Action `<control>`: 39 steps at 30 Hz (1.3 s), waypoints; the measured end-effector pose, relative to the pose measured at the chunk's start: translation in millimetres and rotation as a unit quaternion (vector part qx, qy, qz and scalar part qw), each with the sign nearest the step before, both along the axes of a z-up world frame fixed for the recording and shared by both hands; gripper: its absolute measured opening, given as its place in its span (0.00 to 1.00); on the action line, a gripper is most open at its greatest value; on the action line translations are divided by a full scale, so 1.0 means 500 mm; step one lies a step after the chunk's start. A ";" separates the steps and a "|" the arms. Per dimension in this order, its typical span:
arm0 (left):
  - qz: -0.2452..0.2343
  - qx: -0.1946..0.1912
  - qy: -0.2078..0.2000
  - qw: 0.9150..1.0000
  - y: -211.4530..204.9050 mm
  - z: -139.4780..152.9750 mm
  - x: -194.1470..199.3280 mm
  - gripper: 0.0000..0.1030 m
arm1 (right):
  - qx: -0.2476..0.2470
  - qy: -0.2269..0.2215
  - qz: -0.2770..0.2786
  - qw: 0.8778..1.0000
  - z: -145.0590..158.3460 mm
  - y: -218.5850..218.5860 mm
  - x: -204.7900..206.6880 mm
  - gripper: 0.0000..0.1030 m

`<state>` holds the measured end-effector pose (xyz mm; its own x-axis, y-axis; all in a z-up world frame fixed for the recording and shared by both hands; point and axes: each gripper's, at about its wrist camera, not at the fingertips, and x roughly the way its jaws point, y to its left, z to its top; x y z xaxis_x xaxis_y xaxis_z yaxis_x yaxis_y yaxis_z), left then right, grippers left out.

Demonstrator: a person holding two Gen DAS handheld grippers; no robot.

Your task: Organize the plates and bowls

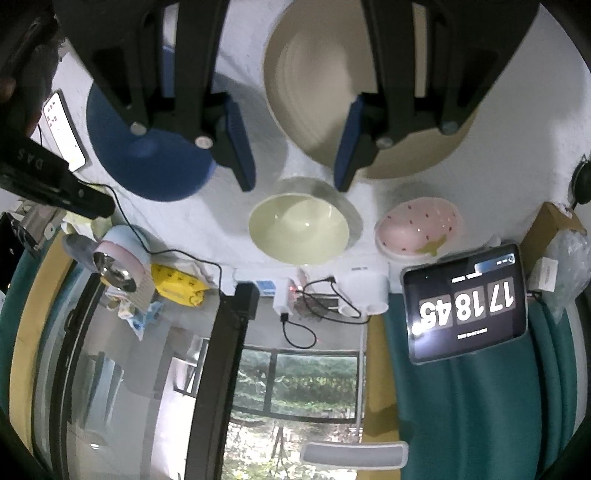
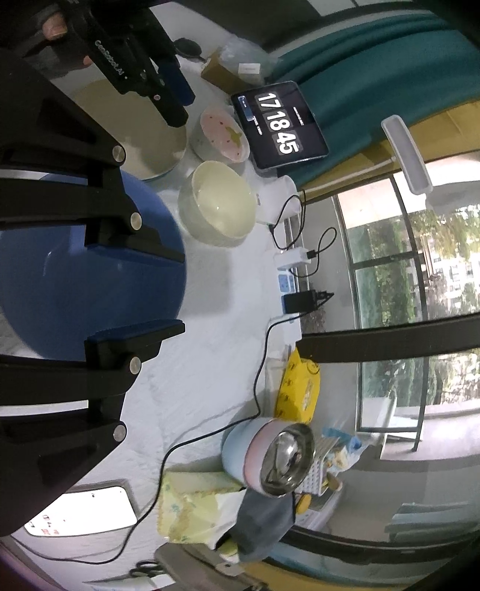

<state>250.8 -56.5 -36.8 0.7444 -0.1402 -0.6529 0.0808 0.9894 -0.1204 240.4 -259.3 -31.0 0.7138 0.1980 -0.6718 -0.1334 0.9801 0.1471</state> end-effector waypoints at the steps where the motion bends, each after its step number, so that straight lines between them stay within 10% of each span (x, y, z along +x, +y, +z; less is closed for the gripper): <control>1: 0.002 0.000 0.000 1.000 0.004 -0.001 0.006 0.44 | -0.002 -0.001 0.003 1.000 0.002 0.005 0.005 0.30; 39: 0.021 -0.030 0.071 0.997 0.057 -0.086 0.204 0.44 | -0.023 0.078 0.062 0.995 -0.054 0.159 0.235 0.30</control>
